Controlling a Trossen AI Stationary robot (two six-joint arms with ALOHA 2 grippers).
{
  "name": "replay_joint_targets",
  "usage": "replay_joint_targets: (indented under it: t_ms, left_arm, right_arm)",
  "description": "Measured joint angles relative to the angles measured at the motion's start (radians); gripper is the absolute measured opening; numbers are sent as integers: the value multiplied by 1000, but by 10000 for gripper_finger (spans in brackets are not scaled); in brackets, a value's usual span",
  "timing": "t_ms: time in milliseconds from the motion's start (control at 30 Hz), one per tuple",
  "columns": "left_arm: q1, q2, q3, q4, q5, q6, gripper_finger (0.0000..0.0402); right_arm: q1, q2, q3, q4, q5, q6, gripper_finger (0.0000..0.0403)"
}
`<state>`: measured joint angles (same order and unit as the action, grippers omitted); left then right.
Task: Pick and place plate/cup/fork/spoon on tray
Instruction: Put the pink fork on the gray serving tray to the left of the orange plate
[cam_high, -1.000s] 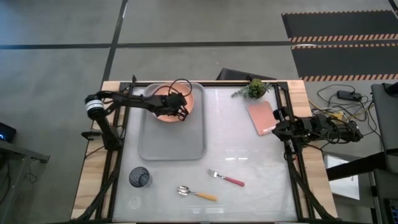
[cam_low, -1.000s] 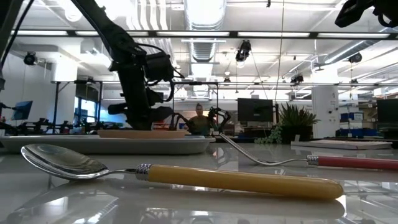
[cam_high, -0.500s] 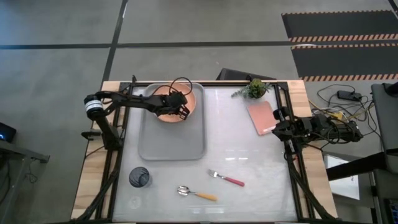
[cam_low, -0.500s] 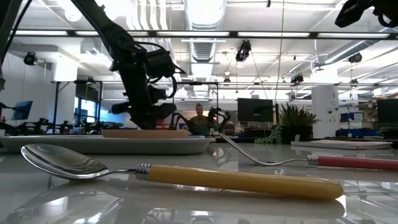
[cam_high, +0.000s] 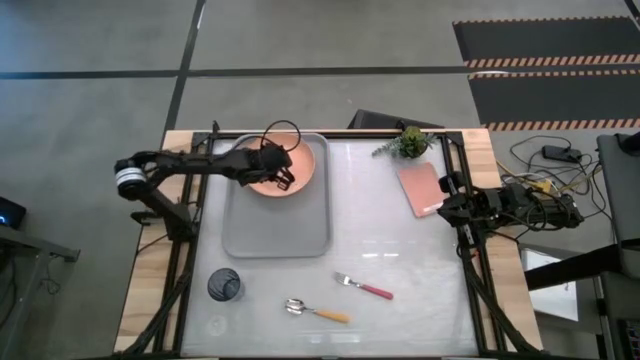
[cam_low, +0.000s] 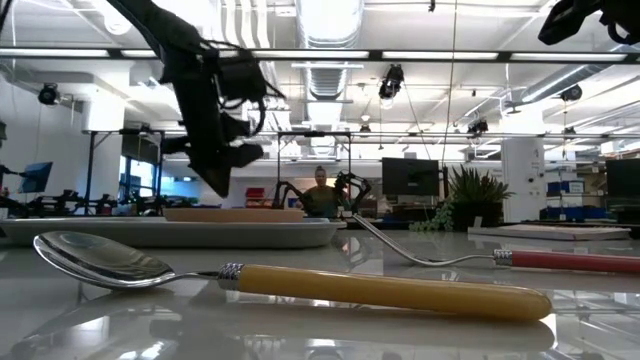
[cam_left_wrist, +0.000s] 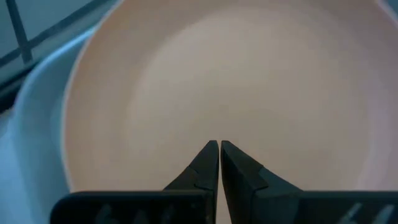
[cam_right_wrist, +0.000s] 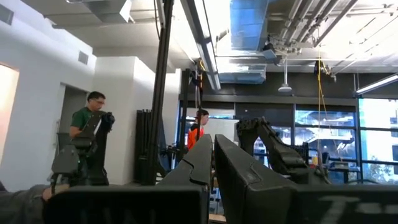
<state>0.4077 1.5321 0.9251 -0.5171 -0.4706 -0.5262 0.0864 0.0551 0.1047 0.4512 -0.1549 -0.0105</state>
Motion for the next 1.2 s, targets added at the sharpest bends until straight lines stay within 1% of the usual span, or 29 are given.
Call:
replay_joint_targets:
  t_ms: [100, 200, 333, 433, 533, 633, 733, 900, 1067, 1200]
  left_arm:
    - [-38, -47, -4, 2, 1, 37, 0]
    - [-89, -92, -6, 4, 1, 44, 0]
    - [-178, -143, -24, 57, 2, 89, 0]
    - [-251, -182, -54, 140, 13, 157, 0]
    - [-317, -210, -76, 201, 61, 213, 0]
    - [-375, -230, -80, 228, 94, 252, 0]
    - [-420, -244, -81, 241, 96, 278, 0]
    - [-471, -259, -82, 253, 96, 281, 0]
    - [-495, -258, -90, 254, 94, 303, 0]
    - [-496, -266, -120, 269, 50, 310, 0]
  right_arm:
    - [0, 0, 0, -1, 0, 1, 9]
    - [0, 0, 0, -4, 0, 1, 9]
    - [0, 1, 0, -17, 6, 1, 9]
    - [0, 5, 0, -46, 66, 15, 9]
    - [0, 19, 0, -95, 125, 53, 9]
    - [0, 47, 0, -112, 132, 97, 9]
    - [0, 89, 0, -109, 132, 141, 9]
    - [0, 159, 0, -105, 131, 232, 9]
    - [1, 214, 0, -103, 130, 340, 9]
    - [4, 250, 11, -104, 127, 407, 9]
